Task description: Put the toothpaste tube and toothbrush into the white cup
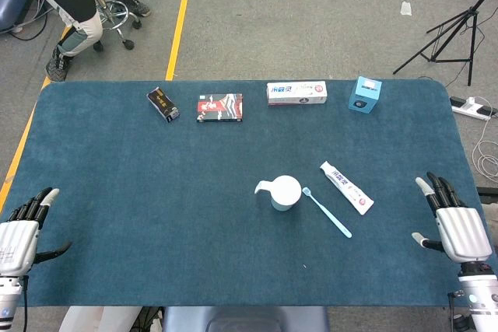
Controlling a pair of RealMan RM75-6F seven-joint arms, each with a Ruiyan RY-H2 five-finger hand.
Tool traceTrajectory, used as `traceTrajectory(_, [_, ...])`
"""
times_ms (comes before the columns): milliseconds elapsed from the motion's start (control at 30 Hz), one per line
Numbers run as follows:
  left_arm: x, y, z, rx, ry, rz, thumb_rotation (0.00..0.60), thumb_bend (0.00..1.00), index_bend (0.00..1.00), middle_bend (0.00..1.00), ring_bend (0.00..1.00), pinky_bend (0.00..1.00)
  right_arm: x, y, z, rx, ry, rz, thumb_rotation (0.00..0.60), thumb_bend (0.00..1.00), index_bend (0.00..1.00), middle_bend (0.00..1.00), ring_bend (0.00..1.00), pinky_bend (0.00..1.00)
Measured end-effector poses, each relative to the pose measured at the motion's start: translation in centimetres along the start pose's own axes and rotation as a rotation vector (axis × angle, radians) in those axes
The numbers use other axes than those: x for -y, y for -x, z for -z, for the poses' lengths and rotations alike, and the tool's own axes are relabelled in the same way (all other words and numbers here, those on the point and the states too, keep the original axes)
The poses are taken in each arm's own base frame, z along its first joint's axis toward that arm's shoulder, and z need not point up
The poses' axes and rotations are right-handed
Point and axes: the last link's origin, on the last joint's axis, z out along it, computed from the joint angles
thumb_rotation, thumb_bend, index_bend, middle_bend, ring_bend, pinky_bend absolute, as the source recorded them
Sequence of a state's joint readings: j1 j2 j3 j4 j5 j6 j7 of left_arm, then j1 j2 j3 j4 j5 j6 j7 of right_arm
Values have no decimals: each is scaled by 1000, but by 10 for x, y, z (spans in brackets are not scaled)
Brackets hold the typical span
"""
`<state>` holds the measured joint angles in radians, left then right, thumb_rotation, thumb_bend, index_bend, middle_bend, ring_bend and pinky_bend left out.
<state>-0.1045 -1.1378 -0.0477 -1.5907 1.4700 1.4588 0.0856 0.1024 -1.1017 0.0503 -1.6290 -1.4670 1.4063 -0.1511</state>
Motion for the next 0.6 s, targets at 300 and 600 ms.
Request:
traceTrajectory(300, [3,-5,3,-24,-12,-1,600,45,0,123,160,258,5,6,-6,28,-12,6,600,27,0,0,0,391])
traceTrajectory(600, [3,-11,7,-32,-10,29,600,44,5,129,160,258,19,10,-20,-2,-35,-71,600,27,0,0,0,307])
